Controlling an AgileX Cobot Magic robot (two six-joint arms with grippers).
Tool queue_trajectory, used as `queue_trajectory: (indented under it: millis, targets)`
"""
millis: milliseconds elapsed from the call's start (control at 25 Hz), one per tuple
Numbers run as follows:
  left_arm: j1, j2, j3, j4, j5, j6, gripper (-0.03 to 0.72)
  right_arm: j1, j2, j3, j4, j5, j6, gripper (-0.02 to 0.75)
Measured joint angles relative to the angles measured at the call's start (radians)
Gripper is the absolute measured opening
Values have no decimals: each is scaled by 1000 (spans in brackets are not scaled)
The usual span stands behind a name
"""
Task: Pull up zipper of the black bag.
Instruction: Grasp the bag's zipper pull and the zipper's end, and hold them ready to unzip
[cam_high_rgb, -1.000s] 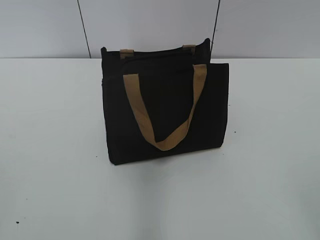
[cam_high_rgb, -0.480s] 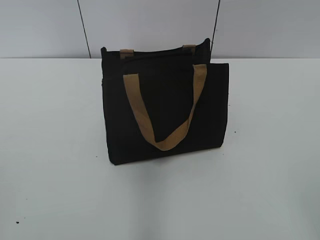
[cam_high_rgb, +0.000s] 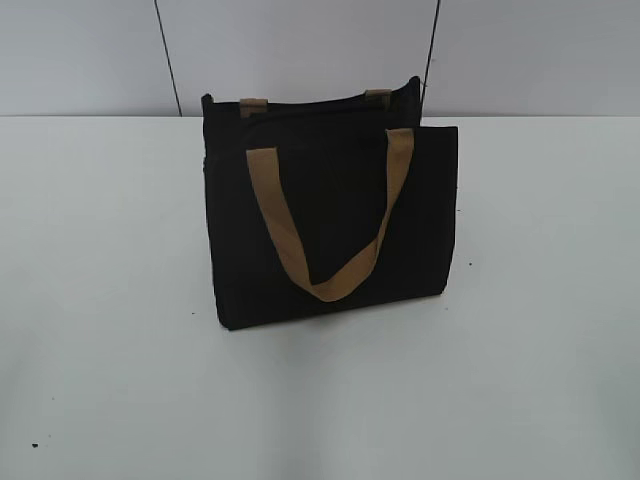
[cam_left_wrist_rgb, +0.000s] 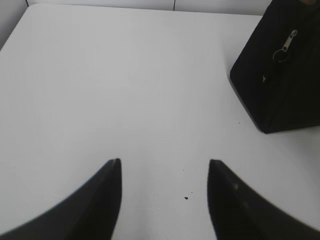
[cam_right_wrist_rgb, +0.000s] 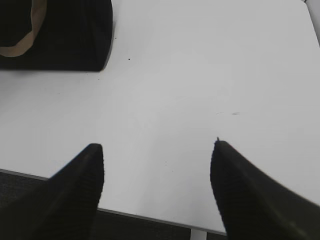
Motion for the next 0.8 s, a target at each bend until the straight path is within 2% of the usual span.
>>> queue_trajectory:
  millis: [80,280,400,600,800]
  targets:
    - [0,63,-9,-39,-45,56,505,0,0,0,1,0,0,511]
    - [0,296,-16,-215,-283,216,507,0,0,0,1,0,0,511]
    - [0,466,-16,-352,-404,371,507,0,0,0,1,0,0,511]
    - [0,758,-17,-636,-534,792,507,0,0,0,1,0,0,511]
    - [30,1009,-39,-1069,-545,1275,507,0,0,0,1,0,0,511]
